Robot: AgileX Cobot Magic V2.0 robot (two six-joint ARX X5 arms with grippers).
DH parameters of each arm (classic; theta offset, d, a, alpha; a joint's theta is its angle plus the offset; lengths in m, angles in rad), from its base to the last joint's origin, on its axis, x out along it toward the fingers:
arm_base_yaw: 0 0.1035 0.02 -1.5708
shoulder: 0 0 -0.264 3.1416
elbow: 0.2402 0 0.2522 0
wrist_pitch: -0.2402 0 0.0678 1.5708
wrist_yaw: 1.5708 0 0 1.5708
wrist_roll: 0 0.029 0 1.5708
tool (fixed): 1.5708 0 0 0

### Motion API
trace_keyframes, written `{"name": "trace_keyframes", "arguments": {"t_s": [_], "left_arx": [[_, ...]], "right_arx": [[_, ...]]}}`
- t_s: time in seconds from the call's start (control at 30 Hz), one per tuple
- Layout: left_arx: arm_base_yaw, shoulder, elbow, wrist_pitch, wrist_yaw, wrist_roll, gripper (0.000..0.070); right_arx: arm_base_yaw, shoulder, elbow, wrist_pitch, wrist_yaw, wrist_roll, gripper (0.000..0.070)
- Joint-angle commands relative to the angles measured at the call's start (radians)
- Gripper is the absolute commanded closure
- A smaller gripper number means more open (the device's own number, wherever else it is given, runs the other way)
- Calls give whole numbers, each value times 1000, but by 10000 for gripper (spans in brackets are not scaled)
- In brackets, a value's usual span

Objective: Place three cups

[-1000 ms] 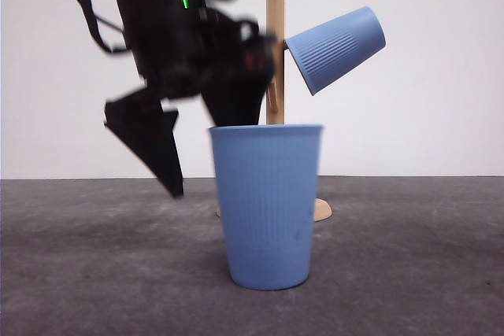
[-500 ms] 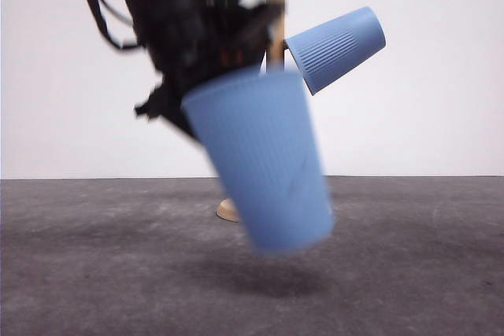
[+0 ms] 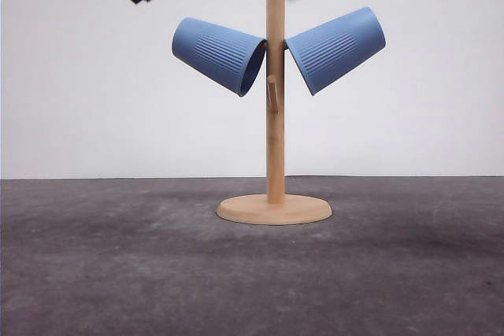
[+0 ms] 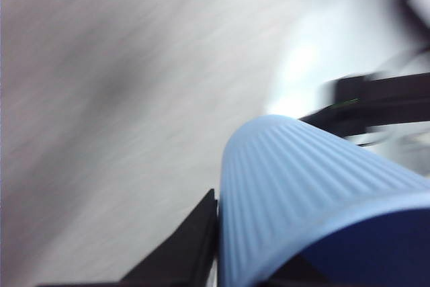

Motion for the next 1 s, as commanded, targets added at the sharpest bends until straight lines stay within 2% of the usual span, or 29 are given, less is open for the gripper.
{"name": "trace_keyframes", "arguments": {"t_s": [0.0,0.1,0.17,0.33,0.53,0.87,0.97], "left_arx": [[16,9,18,13,98,39,694],[55,8,18,16,179,62,694],[77,8,18,31,229,68,694],[109,8,18,117,371,38,693],[110,8,18,166,381,3,693],[109,8,18,166,401,4,693],[109,8,18,165,416,4,693]], "right_arx": [[20,28,10,21,-64,-40,85],[53,60,10,59,-208,-55,85],[77,76,10,94,-246,-53,85],[161,101,10,192,-234,-11,85],[275,126,10,352,-117,82,84],[424,180,10,561,-81,216,85],[452,199,10,572,-54,220,86]]}}
